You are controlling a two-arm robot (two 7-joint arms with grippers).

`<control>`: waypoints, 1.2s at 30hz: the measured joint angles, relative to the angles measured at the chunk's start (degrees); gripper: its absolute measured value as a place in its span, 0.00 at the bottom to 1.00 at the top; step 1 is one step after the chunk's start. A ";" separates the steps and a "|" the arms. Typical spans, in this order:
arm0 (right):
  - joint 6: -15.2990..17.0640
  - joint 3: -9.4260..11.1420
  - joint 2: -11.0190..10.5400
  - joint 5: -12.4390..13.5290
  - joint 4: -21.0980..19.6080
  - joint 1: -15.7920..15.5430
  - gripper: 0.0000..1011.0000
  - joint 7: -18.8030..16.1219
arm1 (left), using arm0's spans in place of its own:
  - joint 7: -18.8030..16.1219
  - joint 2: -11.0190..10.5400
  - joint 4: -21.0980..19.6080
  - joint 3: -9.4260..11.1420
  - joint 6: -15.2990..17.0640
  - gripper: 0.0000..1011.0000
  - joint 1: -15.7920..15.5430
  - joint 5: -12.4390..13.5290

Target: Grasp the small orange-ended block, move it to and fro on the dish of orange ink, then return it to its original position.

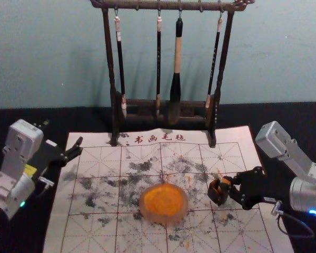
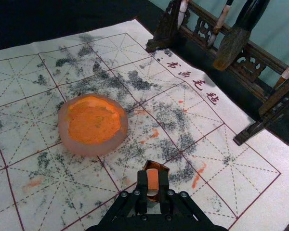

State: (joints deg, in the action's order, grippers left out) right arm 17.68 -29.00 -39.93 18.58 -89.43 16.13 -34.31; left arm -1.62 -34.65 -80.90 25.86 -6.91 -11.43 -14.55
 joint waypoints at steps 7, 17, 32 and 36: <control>0.05 0.00 -0.03 0.01 -0.05 -0.01 0.11 0.00 | 0.00 0.00 0.00 0.00 0.00 0.99 0.00 0.00; 0.09 0.01 -0.07 0.06 -0.11 -0.05 0.12 0.02 | 0.00 0.00 0.00 0.00 0.00 0.99 0.00 0.00; 0.15 0.00 -0.09 0.05 -0.15 -0.05 0.56 0.02 | 0.00 0.00 0.00 0.00 0.00 0.99 0.00 0.00; 0.15 0.00 -0.09 0.05 -0.15 -0.05 0.68 0.02 | 0.00 0.00 0.00 0.00 0.00 0.99 0.00 0.00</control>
State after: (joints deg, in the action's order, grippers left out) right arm 17.83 -28.99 -40.02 18.63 -89.58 16.08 -34.29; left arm -1.62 -34.65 -80.90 25.86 -6.91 -11.43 -14.55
